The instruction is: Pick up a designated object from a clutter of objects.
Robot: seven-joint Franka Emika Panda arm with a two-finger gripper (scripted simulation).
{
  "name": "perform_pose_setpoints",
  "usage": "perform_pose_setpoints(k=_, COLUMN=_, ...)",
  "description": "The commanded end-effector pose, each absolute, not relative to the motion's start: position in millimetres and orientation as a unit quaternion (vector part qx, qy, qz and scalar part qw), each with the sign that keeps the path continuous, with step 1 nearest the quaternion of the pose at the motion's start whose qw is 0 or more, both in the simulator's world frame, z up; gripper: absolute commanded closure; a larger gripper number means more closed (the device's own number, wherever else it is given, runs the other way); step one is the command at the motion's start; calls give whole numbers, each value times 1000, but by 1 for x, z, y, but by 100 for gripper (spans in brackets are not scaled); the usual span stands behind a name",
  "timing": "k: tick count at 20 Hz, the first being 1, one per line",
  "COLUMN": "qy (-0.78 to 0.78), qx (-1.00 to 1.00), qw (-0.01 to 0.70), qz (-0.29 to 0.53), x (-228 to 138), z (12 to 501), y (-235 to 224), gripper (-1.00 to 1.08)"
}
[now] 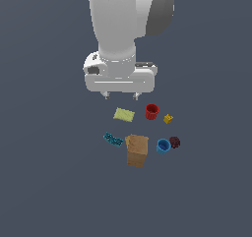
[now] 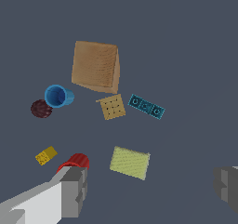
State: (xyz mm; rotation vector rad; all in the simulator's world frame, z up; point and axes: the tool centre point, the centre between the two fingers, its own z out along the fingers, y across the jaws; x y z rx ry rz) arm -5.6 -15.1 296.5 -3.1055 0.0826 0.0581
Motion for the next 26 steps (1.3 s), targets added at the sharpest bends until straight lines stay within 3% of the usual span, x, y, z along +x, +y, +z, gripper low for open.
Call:
perform_pose_setpoints(k=1, qy=27, qx=-999, qw=17, qz=19, x=-6, z=296, y=-15, gripper=-92)
perform_pose_setpoints(k=10, qy=10, qx=-999, qw=28, qz=12, x=-2, z=311, y=16, gripper=-92)
perform_pose_setpoints(k=26, qy=-48, qx=-999, qw=19, qz=10, x=7, z=284, y=4, gripper=-92)
